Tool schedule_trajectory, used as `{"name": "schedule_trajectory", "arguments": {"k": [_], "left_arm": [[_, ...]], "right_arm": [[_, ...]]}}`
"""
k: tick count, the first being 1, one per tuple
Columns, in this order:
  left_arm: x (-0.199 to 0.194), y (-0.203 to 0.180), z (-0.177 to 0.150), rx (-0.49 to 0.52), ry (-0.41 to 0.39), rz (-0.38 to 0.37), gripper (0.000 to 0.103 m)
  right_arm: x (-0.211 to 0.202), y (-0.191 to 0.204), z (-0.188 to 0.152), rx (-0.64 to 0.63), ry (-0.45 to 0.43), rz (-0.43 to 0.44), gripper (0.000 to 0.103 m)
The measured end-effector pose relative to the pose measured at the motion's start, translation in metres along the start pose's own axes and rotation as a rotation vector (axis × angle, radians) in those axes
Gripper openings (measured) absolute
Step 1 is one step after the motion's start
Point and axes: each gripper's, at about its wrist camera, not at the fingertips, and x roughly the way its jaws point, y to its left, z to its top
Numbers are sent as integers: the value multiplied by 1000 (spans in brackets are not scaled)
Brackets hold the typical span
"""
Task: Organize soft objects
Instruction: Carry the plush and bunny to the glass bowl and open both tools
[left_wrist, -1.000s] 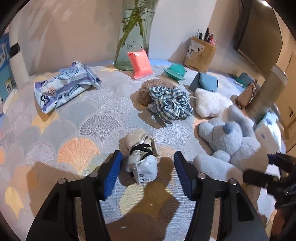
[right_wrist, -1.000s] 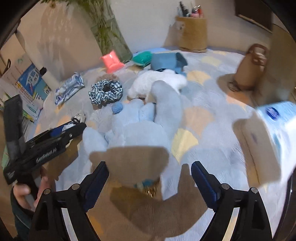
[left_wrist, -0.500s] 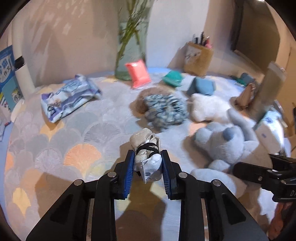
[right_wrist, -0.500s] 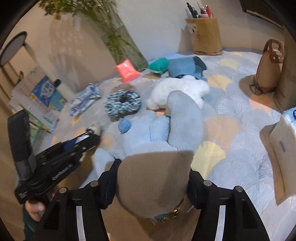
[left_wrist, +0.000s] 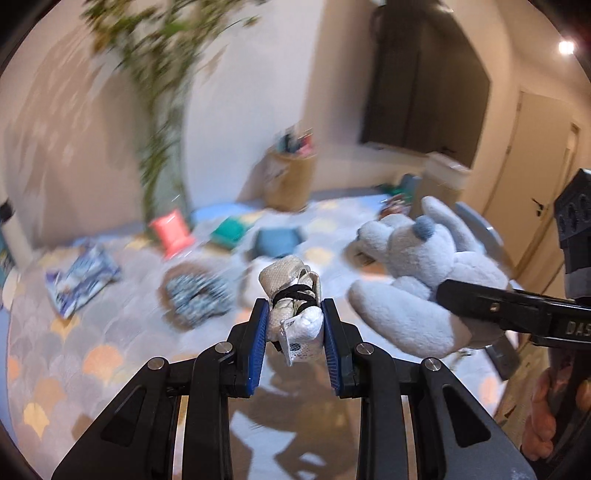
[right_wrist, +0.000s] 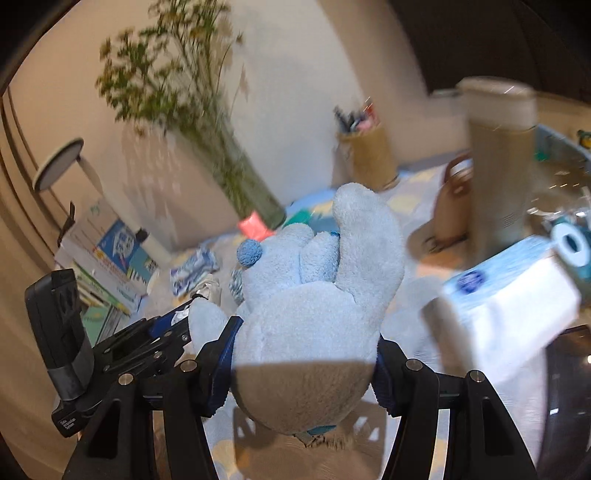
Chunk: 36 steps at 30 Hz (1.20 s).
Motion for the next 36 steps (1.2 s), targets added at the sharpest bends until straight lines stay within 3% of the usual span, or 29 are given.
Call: {"name": "schedule_trajectory", "arguments": {"k": [10, 14, 17, 21, 26, 29, 30, 31, 36], "left_arm": [[-1, -125, 49, 148, -70, -180, 25], [25, -174, 71, 162, -42, -269, 25], [56, -209, 81, 179, -4, -286, 25], [103, -244, 90, 189, 40, -298, 25], [161, -273, 91, 210, 77, -257, 25], [180, -281, 90, 230, 76, -239, 30], [186, -284, 88, 243, 84, -233, 40], [191, -287, 84, 258, 104, -231, 43], [191, -290, 68, 282, 173, -266, 43]], "right_arm": [[-101, -73, 31, 99, -158, -92, 61], [-142, -122, 51, 158, -236, -192, 61], [-159, -162, 65, 207, -264, -264, 61], [-162, -218, 81, 301, -247, -331, 61], [-141, -283, 96, 425, -198, -380, 61], [-122, -307, 104, 461, -170, -363, 62], [-117, -314, 105, 474, -154, -367, 64], [-111, -321, 105, 493, -130, -373, 65], [-107, -335, 88, 552, -59, -379, 65]]}}
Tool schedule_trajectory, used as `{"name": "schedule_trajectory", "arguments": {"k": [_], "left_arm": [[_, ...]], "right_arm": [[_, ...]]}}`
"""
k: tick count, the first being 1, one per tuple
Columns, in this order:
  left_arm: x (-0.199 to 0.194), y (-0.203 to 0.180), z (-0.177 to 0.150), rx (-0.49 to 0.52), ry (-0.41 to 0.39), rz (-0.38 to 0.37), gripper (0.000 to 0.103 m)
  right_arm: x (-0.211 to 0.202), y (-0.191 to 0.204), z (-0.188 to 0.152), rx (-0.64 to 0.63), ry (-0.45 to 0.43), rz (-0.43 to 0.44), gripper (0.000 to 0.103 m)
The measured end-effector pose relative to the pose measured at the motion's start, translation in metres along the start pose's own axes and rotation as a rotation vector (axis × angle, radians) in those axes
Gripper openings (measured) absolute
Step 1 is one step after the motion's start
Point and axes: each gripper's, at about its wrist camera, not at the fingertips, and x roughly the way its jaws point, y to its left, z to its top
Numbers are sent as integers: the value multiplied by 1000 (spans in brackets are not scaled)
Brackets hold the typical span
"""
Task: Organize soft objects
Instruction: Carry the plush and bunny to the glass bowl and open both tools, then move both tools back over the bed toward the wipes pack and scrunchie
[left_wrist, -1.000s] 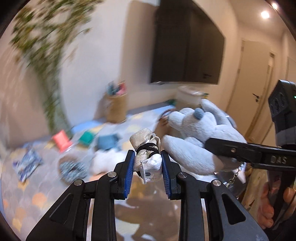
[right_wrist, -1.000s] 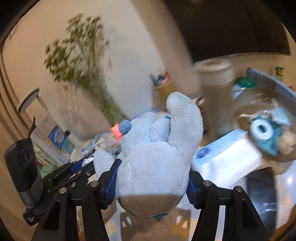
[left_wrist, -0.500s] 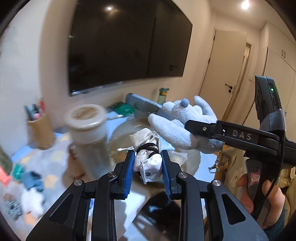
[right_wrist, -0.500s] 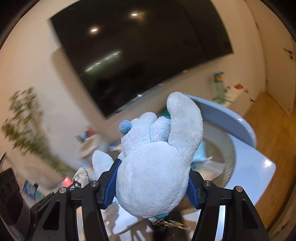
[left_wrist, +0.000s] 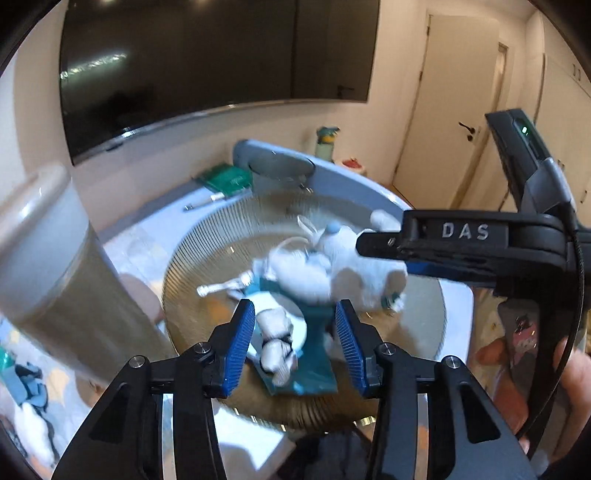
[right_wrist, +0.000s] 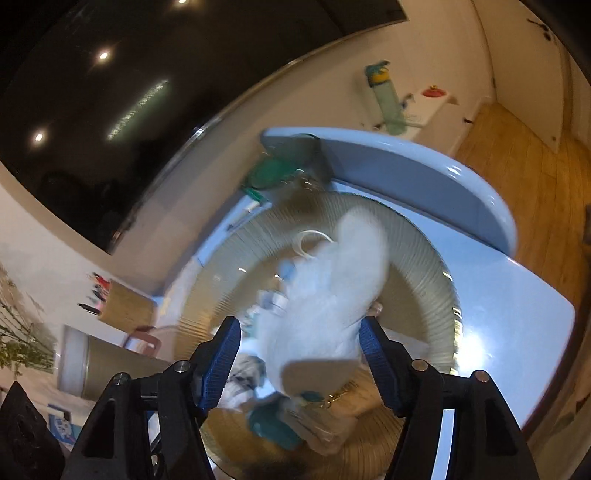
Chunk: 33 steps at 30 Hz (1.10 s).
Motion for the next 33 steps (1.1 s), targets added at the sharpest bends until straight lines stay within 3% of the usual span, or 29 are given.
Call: {"name": "schedule_trajectory", "arguments": {"k": [5, 6, 7, 9, 12, 15, 18, 22, 25, 28, 30, 33], "left_arm": [[-36, 0, -20, 31, -4, -16, 44], [-45, 2, -25, 40, -15, -10, 50], [-57, 4, -29, 49, -28, 4, 65], [-87, 10, -41, 54, -91, 34, 85], [-131, 22, -59, 69, -153, 65, 86], [-174, 45, -78, 47, -191, 132, 86], [-218, 77, -100, -3, -230, 207, 90], [-287, 128, -122, -123, -267, 344, 90], [-348, 164, -129, -188, -294, 533, 91], [-381, 196, -140, -262, -281, 662, 102], [-381, 219, -158, -329, -252, 695, 102], [-341, 246, -189, -423, -182, 653, 102]], "right_arm": [[-35, 5, -20, -69, -54, -40, 66], [-42, 10, -23, -88, -70, -53, 68], [-51, 16, -27, -111, -87, -62, 69], [-66, 33, -37, -167, -115, -75, 75], [-88, 66, -59, -253, -167, -61, 83], [-104, 107, -89, -375, -226, -22, 83], [-111, 153, -129, -498, -265, 29, 95], [-97, 208, -176, -627, -235, 135, 99], [-73, 248, -210, -711, -178, 185, 99], [-46, 277, -238, -757, -119, 225, 99], [-26, 293, -259, -785, -95, 237, 99], [15, 306, -288, -817, -31, 201, 99]]}}
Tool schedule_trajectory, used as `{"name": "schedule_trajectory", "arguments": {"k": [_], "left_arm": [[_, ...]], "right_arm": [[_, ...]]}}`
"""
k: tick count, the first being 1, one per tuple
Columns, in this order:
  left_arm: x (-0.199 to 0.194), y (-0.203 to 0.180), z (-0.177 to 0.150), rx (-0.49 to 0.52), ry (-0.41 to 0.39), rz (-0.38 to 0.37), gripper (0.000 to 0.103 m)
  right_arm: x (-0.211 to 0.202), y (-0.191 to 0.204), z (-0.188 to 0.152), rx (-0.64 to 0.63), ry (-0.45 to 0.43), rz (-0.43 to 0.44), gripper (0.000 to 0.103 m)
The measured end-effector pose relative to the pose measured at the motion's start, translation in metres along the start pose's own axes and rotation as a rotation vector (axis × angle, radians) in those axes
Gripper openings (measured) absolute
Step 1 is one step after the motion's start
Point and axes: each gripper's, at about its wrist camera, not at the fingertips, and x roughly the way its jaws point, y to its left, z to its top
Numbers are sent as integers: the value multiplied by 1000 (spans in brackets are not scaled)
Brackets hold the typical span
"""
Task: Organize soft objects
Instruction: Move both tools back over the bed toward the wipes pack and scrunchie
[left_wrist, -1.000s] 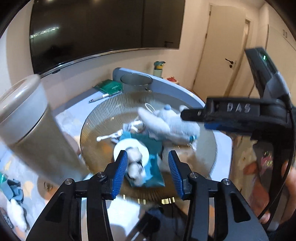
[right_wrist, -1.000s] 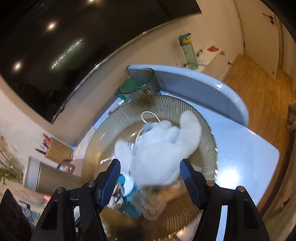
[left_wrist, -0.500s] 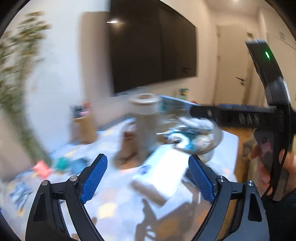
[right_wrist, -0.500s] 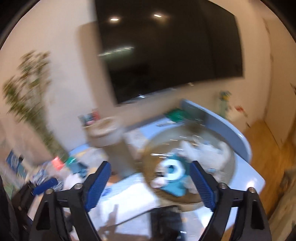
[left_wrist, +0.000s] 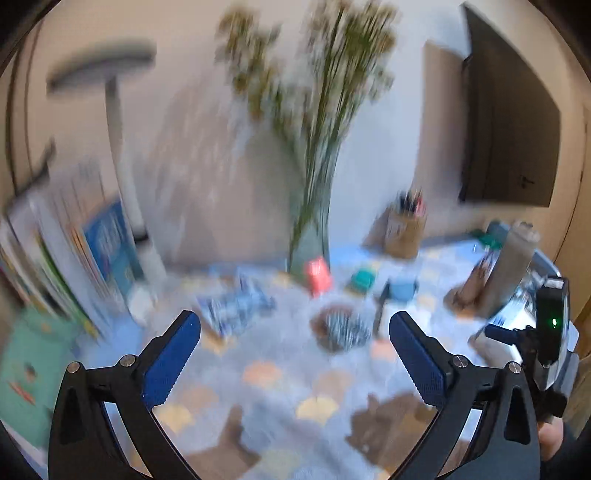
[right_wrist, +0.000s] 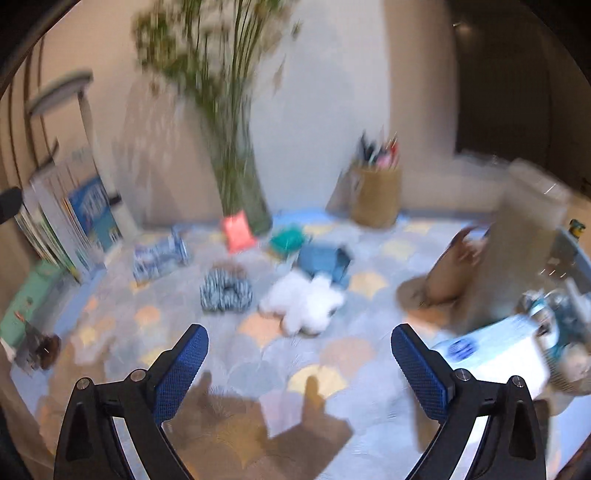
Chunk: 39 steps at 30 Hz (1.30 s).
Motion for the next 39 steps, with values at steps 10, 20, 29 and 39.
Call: {"name": "schedule_trajectory", "arguments": {"k": [10, 20, 29, 39], "left_arm": [[136, -8, -107, -51, 350, 31, 101], [131, -3, -115, -84, 362, 85, 103], [123, -2, -120, -36, 365, 36, 103], [93, 27, -80, -19, 278, 68, 102]], "right_arm": [[84, -3, -42, 41, 238, -38, 100], [89, 6, -47, -9, 257, -100, 103], [89, 2, -48, -45, 273, -51, 103], [88, 2, -48, -46, 280, -64, 103]]}}
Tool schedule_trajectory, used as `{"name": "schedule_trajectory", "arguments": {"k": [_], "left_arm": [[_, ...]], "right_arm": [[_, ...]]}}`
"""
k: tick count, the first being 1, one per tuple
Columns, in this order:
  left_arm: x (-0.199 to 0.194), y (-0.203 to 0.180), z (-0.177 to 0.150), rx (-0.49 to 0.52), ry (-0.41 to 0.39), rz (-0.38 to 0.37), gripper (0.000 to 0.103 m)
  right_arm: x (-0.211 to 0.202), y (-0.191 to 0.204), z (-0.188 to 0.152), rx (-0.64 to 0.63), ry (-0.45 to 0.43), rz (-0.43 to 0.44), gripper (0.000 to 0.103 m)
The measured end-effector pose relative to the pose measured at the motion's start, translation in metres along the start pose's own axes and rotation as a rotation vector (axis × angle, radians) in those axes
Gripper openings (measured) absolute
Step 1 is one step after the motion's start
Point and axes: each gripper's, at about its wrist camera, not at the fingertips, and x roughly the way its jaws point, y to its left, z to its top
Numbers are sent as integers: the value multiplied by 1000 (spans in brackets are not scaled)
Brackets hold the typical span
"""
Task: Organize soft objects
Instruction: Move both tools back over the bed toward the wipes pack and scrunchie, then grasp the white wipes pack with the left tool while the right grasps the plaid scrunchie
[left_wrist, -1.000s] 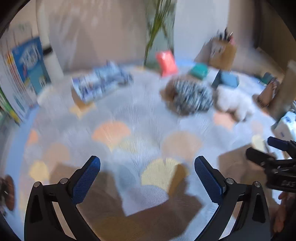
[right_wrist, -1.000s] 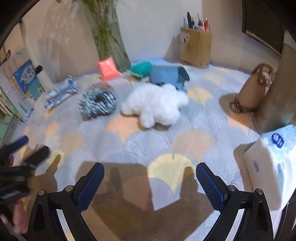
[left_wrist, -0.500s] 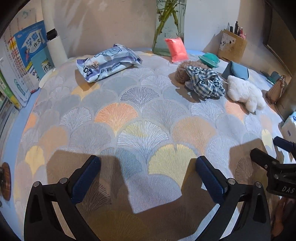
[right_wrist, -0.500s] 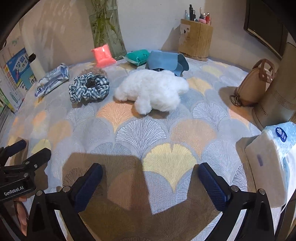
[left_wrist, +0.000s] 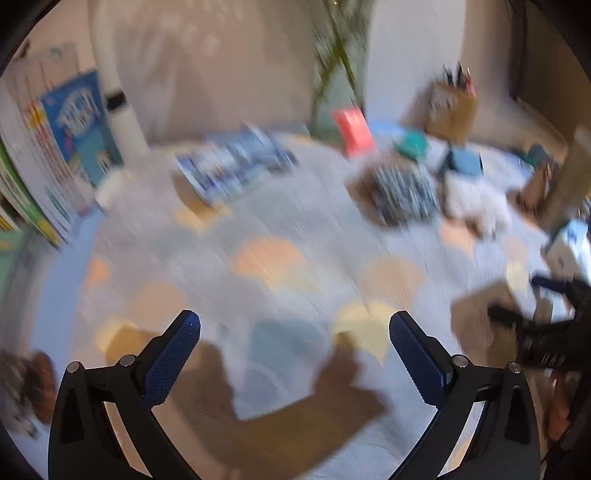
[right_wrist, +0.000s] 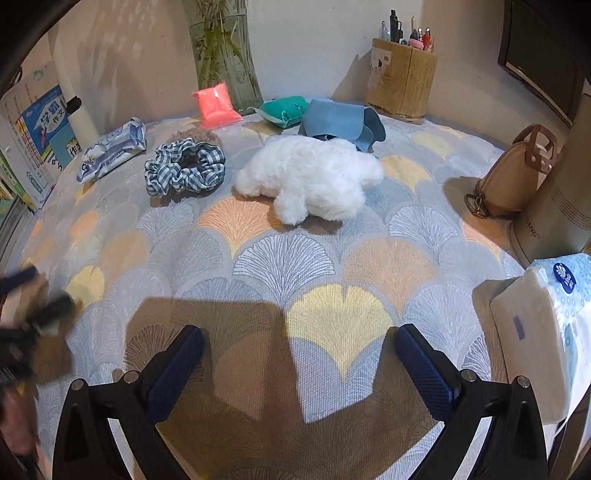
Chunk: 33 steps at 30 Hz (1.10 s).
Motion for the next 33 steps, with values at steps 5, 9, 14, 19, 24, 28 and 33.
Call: {"name": "schedule_trajectory", "arguments": {"k": [5, 9, 14, 19, 24, 28, 33], "left_arm": [[-3, 39, 53, -31, -51, 24, 102], [33, 60, 81, -70, -86, 17, 102], [86, 91, 98, -234, -62, -87, 102], [124, 109, 97, -383, -20, -171, 95], [138, 110, 90, -414, -28, -210, 82], [135, 101, 90, -389, -46, -206, 66], [129, 97, 92, -357, -75, -222, 62]], "right_arm": [[-13, 4, 17, 26, 58, 104, 103], [-31, 20, 54, -13, -9, 158, 103], [-23, 62, 90, -151, -100, 100, 103], [15, 83, 112, -176, -134, 89, 102], [54, 86, 114, -159, -68, 98, 77], [62, 86, 112, -148, -85, 98, 51], [56, 88, 107, -155, -123, 107, 39]]}}
